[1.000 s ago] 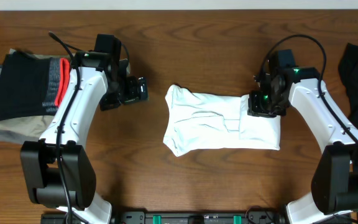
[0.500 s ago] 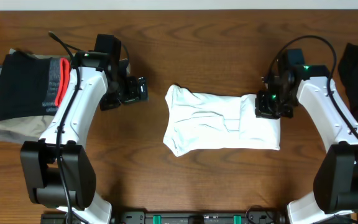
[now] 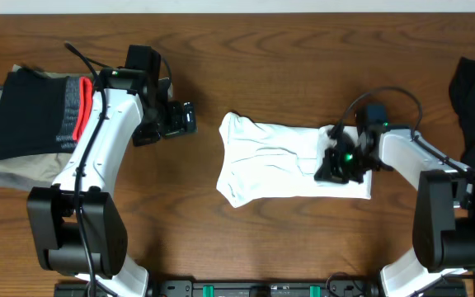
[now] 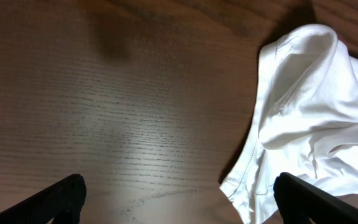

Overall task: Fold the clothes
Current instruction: 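Raise the right gripper and withdraw it to the upper right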

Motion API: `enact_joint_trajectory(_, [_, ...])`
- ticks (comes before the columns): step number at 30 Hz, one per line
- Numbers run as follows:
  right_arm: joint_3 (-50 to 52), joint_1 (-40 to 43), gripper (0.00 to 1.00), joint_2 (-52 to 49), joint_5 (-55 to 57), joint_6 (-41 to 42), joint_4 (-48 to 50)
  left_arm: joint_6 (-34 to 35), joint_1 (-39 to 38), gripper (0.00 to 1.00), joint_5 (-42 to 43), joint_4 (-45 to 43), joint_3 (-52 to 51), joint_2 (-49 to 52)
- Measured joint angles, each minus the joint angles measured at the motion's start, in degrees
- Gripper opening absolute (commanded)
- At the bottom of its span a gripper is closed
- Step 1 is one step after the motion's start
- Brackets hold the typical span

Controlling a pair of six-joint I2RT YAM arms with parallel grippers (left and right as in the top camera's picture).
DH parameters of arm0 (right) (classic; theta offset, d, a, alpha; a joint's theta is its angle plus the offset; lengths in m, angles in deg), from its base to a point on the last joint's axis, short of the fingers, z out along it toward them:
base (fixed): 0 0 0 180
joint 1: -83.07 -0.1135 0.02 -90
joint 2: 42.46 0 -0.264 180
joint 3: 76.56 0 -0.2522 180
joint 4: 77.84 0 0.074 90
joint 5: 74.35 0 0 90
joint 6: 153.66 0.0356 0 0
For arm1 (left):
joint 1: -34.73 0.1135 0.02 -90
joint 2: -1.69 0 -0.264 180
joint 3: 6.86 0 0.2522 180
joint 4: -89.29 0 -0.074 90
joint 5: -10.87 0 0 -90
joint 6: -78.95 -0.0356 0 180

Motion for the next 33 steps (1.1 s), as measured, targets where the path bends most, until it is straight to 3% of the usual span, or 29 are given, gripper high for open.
enact_joint_trajectory(8, [1.07, 0.76, 0.01, -0.15, -2.62, 0.0, -1.44, 0.0, 0.0, 0.98, 0.0, 0.02, 0.0, 0.0])
enact_joint_trajectory(16, [-14.25, 6.29, 0.05, 1.4, -2.43, -3.04, -11.93, 0.0, 0.0, 0.98, 0.0, 0.07, 0.0, 0.0])
enact_joint_trajectory(25, [-19.39, 9.42, 0.05, 2.34, -2.45, -4.37, -5.25, 0.0, 0.0, 0.98, 0.0, -0.09, 0.0, 0.0])
enact_joint_trajectory(33, [-18.67, 9.51, 0.02, -6.69, -8.72, -4.72, 1.81, 0.0, 0.0, 0.98, 0.0, -0.04, 0.0, 0.0])
